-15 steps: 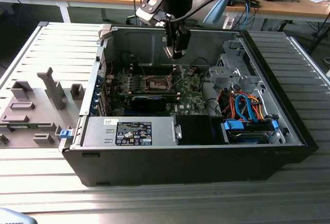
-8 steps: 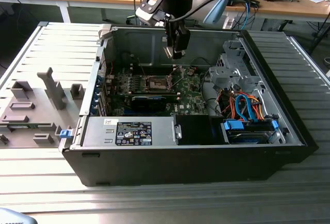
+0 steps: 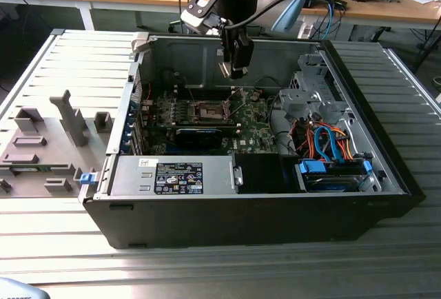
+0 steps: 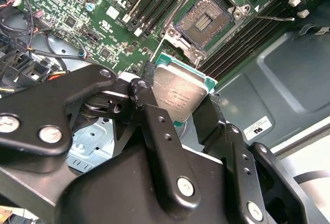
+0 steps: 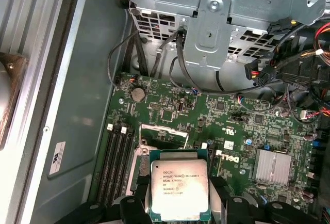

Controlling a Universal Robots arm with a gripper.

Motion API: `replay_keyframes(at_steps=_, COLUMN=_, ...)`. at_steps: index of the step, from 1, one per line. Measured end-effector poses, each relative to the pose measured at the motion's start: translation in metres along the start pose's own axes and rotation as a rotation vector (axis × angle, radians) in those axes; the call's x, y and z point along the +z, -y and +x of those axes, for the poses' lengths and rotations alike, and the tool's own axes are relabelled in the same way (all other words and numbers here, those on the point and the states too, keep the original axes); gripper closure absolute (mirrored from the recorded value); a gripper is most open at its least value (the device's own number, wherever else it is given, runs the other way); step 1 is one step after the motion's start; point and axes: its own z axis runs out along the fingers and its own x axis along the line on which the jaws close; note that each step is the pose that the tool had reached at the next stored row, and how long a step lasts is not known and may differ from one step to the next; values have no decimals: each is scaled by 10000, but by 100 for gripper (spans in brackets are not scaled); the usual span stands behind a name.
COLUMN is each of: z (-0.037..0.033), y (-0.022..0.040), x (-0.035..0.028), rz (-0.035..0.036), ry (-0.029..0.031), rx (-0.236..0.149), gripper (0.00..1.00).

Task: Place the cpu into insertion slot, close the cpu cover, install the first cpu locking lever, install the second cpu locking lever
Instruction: 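Place the cpu into insertion slot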

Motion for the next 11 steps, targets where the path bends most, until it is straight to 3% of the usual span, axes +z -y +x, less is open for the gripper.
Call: replay_keyframes(at_steps=11, z=-1, y=0, x=0, rz=-3, ry=20, rx=222, gripper=45)
